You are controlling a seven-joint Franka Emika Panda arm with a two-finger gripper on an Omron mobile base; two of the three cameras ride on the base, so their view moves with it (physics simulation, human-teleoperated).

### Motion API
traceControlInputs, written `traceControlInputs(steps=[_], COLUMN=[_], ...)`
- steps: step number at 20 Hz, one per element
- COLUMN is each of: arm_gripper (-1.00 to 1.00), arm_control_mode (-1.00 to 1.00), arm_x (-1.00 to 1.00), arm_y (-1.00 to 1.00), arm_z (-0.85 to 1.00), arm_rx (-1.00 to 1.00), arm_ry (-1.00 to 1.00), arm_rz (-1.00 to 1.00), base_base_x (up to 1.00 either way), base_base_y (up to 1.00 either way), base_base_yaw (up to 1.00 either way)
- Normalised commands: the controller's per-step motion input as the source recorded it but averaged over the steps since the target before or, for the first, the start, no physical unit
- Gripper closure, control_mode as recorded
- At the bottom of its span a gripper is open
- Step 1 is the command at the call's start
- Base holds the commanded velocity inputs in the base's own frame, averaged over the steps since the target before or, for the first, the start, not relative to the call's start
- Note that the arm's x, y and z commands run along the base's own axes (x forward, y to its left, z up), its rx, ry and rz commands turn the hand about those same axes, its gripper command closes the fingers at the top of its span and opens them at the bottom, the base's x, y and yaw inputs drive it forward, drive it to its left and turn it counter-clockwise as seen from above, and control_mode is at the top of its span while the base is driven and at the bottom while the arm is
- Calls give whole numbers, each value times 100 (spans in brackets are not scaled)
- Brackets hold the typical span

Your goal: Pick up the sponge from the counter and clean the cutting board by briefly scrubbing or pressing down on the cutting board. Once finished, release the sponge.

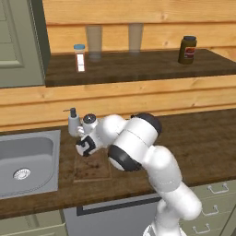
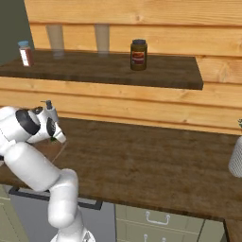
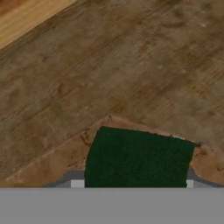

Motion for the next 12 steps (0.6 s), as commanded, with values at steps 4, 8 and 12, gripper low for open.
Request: traceControlInputs(steps=[4, 8, 12], arm_gripper=[100, 100, 100], arm_control_mode=[-100, -100, -100], arm_x=[22, 14, -1], arm_y=[14, 33, 37], arm_z=[-8, -27, -48], arm_rx=[0, 1, 2], arm_ry=[-8, -2, -12], arm_rz=[0, 0, 0], base_base_x=[0, 0, 0], base_base_y=[0, 0, 0], base_base_yaw=[0, 0, 0])
